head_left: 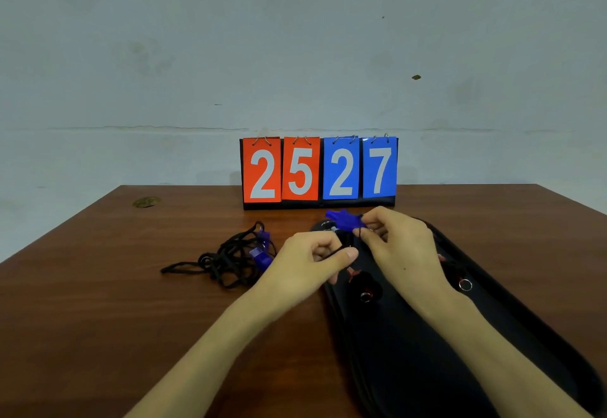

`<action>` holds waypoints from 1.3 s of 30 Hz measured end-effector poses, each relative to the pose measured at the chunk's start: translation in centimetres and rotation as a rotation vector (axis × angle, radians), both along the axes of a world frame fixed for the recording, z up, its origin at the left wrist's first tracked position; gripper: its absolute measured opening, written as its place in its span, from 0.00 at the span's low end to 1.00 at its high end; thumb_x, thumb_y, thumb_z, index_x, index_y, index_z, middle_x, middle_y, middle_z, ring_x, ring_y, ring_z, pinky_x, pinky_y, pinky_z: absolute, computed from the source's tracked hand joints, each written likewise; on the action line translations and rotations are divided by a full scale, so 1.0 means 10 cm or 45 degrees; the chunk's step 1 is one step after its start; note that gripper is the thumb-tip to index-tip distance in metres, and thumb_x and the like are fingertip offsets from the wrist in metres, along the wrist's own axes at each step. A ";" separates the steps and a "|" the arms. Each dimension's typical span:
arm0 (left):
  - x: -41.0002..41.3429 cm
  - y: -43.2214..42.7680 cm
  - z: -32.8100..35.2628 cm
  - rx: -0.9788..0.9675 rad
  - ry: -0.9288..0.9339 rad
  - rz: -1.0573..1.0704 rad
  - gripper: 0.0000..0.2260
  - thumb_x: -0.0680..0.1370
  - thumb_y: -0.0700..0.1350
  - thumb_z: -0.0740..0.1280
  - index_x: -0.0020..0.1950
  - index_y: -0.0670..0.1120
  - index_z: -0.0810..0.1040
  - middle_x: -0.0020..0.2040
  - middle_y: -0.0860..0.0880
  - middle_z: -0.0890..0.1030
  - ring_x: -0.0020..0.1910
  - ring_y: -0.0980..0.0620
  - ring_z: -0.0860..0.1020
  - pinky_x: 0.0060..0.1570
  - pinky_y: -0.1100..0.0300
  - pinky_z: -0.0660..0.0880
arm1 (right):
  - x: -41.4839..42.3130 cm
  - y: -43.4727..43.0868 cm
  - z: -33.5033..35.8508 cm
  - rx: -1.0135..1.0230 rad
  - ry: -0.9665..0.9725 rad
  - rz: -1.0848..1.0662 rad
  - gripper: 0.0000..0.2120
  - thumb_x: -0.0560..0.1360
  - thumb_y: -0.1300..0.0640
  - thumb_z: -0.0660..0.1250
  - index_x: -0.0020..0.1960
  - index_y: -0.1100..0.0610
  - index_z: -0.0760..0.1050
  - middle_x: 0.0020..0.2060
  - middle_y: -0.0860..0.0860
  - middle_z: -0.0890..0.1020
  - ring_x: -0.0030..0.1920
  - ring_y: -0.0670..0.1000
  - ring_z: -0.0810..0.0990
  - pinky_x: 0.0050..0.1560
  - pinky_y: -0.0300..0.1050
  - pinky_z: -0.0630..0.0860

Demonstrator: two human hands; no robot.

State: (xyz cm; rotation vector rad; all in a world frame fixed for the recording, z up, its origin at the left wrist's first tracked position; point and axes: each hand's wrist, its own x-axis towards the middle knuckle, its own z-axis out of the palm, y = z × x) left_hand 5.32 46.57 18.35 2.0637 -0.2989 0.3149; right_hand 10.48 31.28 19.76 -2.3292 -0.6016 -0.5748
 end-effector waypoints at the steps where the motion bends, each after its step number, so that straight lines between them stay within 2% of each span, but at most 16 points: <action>1: 0.00 0.01 0.02 0.007 -0.021 0.019 0.11 0.76 0.50 0.65 0.34 0.50 0.76 0.28 0.53 0.78 0.32 0.61 0.76 0.41 0.69 0.74 | 0.01 0.00 0.01 -0.083 0.000 0.003 0.08 0.75 0.56 0.67 0.53 0.54 0.77 0.42 0.43 0.78 0.40 0.39 0.72 0.42 0.30 0.68; 2: 0.00 0.04 0.04 -0.013 -0.026 0.032 0.11 0.76 0.48 0.66 0.35 0.49 0.76 0.28 0.53 0.77 0.30 0.62 0.75 0.39 0.70 0.73 | 0.02 -0.01 0.01 -0.158 0.012 0.015 0.08 0.75 0.55 0.67 0.54 0.53 0.77 0.44 0.44 0.79 0.42 0.40 0.72 0.44 0.32 0.69; 4: 0.00 0.10 0.10 -0.097 0.028 0.016 0.09 0.77 0.45 0.66 0.38 0.44 0.79 0.26 0.51 0.76 0.23 0.62 0.71 0.29 0.75 0.68 | 0.02 -0.02 0.03 -0.286 0.065 0.065 0.08 0.75 0.55 0.67 0.53 0.51 0.77 0.45 0.44 0.81 0.43 0.41 0.74 0.48 0.35 0.72; 6: 0.01 0.19 0.14 -0.141 0.088 -0.003 0.10 0.76 0.46 0.67 0.40 0.41 0.81 0.26 0.48 0.75 0.20 0.59 0.67 0.24 0.75 0.64 | 0.02 -0.02 0.03 -0.343 0.149 0.161 0.05 0.74 0.55 0.68 0.50 0.49 0.77 0.41 0.43 0.80 0.41 0.40 0.77 0.48 0.37 0.74; 9: 0.03 0.27 0.14 -0.112 0.108 0.015 0.11 0.74 0.50 0.69 0.38 0.44 0.82 0.25 0.47 0.75 0.23 0.52 0.66 0.24 0.70 0.64 | 0.00 -0.01 0.01 -0.348 0.272 0.337 0.05 0.72 0.57 0.70 0.45 0.47 0.76 0.34 0.40 0.78 0.38 0.39 0.78 0.45 0.33 0.74; 13: 0.05 0.31 0.13 -0.100 0.212 0.026 0.13 0.73 0.51 0.69 0.36 0.42 0.81 0.25 0.48 0.73 0.21 0.58 0.67 0.23 0.68 0.64 | -0.04 0.01 0.03 -0.275 0.524 0.591 0.06 0.71 0.61 0.71 0.43 0.50 0.78 0.35 0.44 0.80 0.36 0.39 0.79 0.41 0.33 0.76; 18: 0.04 0.32 0.11 -0.124 0.390 -0.026 0.16 0.71 0.58 0.66 0.33 0.46 0.78 0.24 0.51 0.72 0.22 0.57 0.67 0.25 0.66 0.64 | -0.06 -0.02 0.09 -0.011 0.734 0.785 0.05 0.71 0.65 0.70 0.45 0.58 0.80 0.37 0.51 0.84 0.38 0.47 0.83 0.44 0.39 0.80; 20: 0.04 0.32 0.11 -0.250 0.441 -0.065 0.15 0.75 0.52 0.64 0.32 0.46 0.76 0.23 0.51 0.70 0.19 0.57 0.63 0.21 0.66 0.59 | -0.04 -0.03 0.12 0.105 0.738 0.744 0.05 0.71 0.65 0.70 0.44 0.57 0.80 0.35 0.50 0.84 0.38 0.48 0.83 0.45 0.40 0.80; 22: 0.04 0.32 0.11 -0.316 0.445 -0.085 0.14 0.78 0.47 0.62 0.35 0.45 0.77 0.22 0.50 0.71 0.17 0.57 0.61 0.19 0.66 0.56 | -0.03 -0.04 0.13 0.204 0.738 0.684 0.05 0.71 0.65 0.70 0.44 0.56 0.80 0.34 0.49 0.84 0.38 0.47 0.83 0.46 0.44 0.81; 24: 0.05 0.30 0.10 -0.316 0.417 -0.055 0.15 0.80 0.46 0.59 0.37 0.44 0.77 0.23 0.48 0.72 0.17 0.56 0.60 0.20 0.65 0.54 | -0.02 -0.04 0.13 0.280 0.731 0.645 0.06 0.71 0.65 0.69 0.44 0.55 0.79 0.35 0.50 0.84 0.37 0.47 0.83 0.48 0.49 0.81; 26: 0.04 0.27 0.09 -0.339 0.393 -0.050 0.16 0.81 0.45 0.59 0.35 0.43 0.75 0.22 0.47 0.73 0.17 0.55 0.60 0.21 0.64 0.54 | -0.02 -0.04 0.12 0.335 0.718 0.625 0.06 0.71 0.65 0.69 0.44 0.55 0.79 0.35 0.50 0.84 0.38 0.48 0.83 0.47 0.50 0.81; 29: 0.04 0.19 0.05 -0.388 0.340 -0.044 0.16 0.81 0.45 0.57 0.35 0.42 0.73 0.22 0.47 0.72 0.18 0.55 0.61 0.21 0.64 0.56 | -0.03 -0.03 0.11 0.390 0.685 0.576 0.07 0.71 0.64 0.70 0.44 0.54 0.79 0.37 0.51 0.84 0.39 0.48 0.84 0.46 0.47 0.82; 32: 0.07 0.14 -0.01 -0.407 0.286 -0.030 0.17 0.82 0.48 0.55 0.39 0.41 0.74 0.24 0.47 0.73 0.18 0.56 0.62 0.20 0.66 0.57 | -0.02 -0.01 0.11 0.408 0.583 0.480 0.08 0.70 0.65 0.70 0.44 0.52 0.78 0.38 0.51 0.83 0.38 0.45 0.83 0.45 0.39 0.81; 35: 0.07 0.10 -0.04 -0.370 0.254 -0.058 0.17 0.82 0.49 0.54 0.43 0.40 0.76 0.26 0.46 0.75 0.17 0.57 0.62 0.18 0.67 0.59 | 0.04 -0.04 0.10 0.493 0.476 0.254 0.07 0.71 0.63 0.70 0.46 0.53 0.78 0.38 0.49 0.82 0.39 0.45 0.82 0.46 0.38 0.79; 39: 0.06 0.01 -0.03 -0.245 0.246 -0.092 0.16 0.81 0.50 0.57 0.41 0.43 0.77 0.24 0.46 0.75 0.16 0.57 0.62 0.18 0.67 0.58 | 0.09 -0.08 0.06 0.432 0.227 0.011 0.05 0.72 0.61 0.70 0.48 0.54 0.78 0.36 0.45 0.80 0.38 0.42 0.78 0.45 0.35 0.75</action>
